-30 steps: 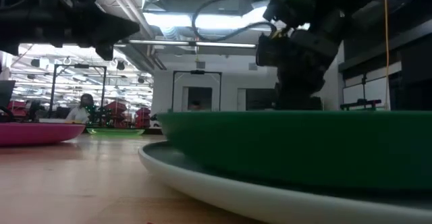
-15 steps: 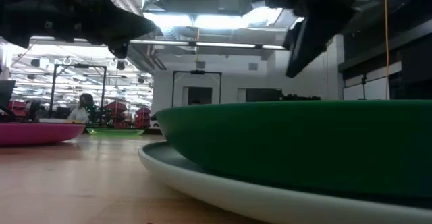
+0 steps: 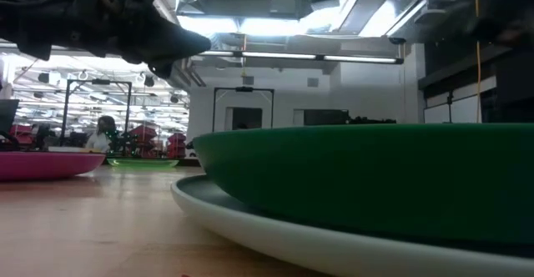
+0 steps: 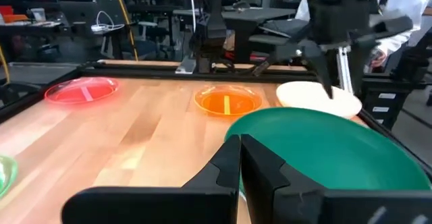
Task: Stack plastic plates
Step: Move the stacked plates to the center of the table
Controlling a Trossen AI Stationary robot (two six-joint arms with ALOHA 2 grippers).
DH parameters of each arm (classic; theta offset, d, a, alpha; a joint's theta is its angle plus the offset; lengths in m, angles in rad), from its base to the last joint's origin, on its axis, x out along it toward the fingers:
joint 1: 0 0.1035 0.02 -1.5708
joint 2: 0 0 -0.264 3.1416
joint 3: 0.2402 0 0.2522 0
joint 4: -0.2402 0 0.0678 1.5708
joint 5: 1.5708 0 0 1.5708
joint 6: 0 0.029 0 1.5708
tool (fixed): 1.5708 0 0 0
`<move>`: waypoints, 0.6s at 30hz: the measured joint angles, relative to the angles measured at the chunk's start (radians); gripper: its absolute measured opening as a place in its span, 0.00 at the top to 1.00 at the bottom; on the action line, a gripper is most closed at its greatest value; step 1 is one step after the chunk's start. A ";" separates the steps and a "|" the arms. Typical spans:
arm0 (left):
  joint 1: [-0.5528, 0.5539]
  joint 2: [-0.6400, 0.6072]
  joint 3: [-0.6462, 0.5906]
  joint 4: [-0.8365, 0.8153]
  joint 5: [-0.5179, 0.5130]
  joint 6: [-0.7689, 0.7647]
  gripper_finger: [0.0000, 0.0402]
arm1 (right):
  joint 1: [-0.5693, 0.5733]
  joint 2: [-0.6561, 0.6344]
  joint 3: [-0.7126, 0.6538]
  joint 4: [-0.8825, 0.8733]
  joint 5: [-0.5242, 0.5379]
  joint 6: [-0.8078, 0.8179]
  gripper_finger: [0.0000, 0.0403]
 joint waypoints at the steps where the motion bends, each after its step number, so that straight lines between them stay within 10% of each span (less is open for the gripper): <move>1: -0.003 0.000 0.001 0.001 0.002 -0.001 0.98 | 0.020 0.011 0.000 0.034 0.001 0.018 0.59; 18: -0.160 0.000 0.001 -0.002 -0.063 -0.029 0.98 | 0.198 0.275 0.010 0.464 0.019 0.129 0.59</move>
